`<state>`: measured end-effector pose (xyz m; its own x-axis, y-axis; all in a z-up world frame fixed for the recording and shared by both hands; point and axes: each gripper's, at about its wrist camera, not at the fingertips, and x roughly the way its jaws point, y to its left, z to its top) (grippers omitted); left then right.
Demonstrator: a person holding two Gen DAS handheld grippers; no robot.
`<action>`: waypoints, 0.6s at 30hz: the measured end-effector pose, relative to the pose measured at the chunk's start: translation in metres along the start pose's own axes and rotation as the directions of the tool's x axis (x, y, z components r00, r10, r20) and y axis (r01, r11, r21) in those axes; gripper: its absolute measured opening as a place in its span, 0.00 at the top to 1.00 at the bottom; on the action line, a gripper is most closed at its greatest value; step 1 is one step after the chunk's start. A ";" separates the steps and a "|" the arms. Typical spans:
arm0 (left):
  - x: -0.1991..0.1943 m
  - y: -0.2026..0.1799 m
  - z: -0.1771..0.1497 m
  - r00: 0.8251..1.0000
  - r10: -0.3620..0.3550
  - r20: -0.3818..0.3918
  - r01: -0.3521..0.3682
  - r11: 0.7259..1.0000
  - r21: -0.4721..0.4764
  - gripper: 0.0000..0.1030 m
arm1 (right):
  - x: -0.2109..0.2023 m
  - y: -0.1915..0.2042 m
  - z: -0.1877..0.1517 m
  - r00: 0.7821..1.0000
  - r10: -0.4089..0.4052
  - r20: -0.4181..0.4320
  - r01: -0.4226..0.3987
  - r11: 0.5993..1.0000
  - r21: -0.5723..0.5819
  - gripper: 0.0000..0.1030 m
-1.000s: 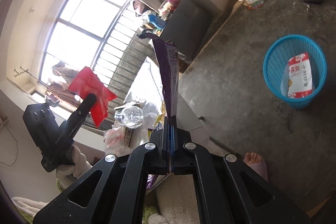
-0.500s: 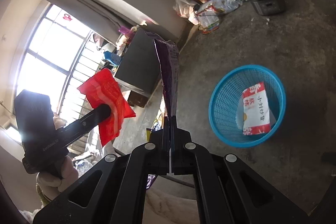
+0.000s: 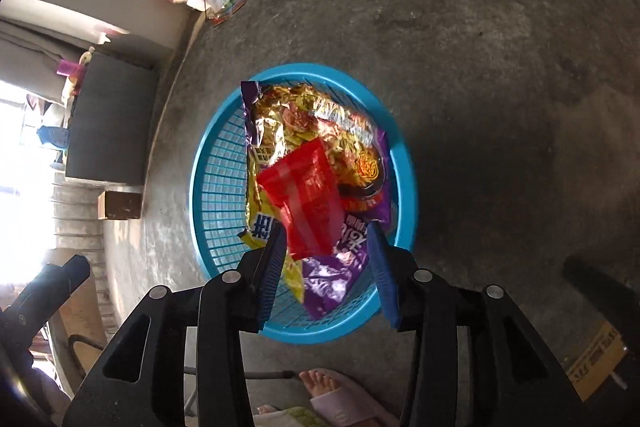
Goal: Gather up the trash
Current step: 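Carry the noodle packet and red wrapper to the blue wastebasket and release both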
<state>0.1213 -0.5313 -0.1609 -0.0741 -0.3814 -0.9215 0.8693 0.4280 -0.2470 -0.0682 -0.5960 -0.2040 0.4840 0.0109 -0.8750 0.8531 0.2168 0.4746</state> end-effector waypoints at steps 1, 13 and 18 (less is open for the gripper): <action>-0.005 0.003 0.000 1.000 0.000 0.008 0.000 1.000 0.000 0.37 | -0.005 -0.004 -0.002 1.000 0.024 0.010 -0.024 1.000 0.016 0.60; -0.133 0.002 -0.016 0.960 0.001 0.281 0.000 1.000 -0.003 0.29 | -0.074 0.045 -0.021 0.977 0.039 0.209 -0.015 0.993 -0.115 0.55; -0.212 0.002 -0.055 0.902 0.020 0.432 -0.023 1.000 0.001 0.20 | -0.126 0.103 -0.048 0.935 0.100 0.340 0.007 0.954 -0.299 0.39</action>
<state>0.1118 -0.4047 0.0172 0.1618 -0.6890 -0.7065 0.8711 0.4361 -0.2258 -0.0507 -0.5277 -0.0495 0.6040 -0.2997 -0.7385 0.7590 0.4990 0.4183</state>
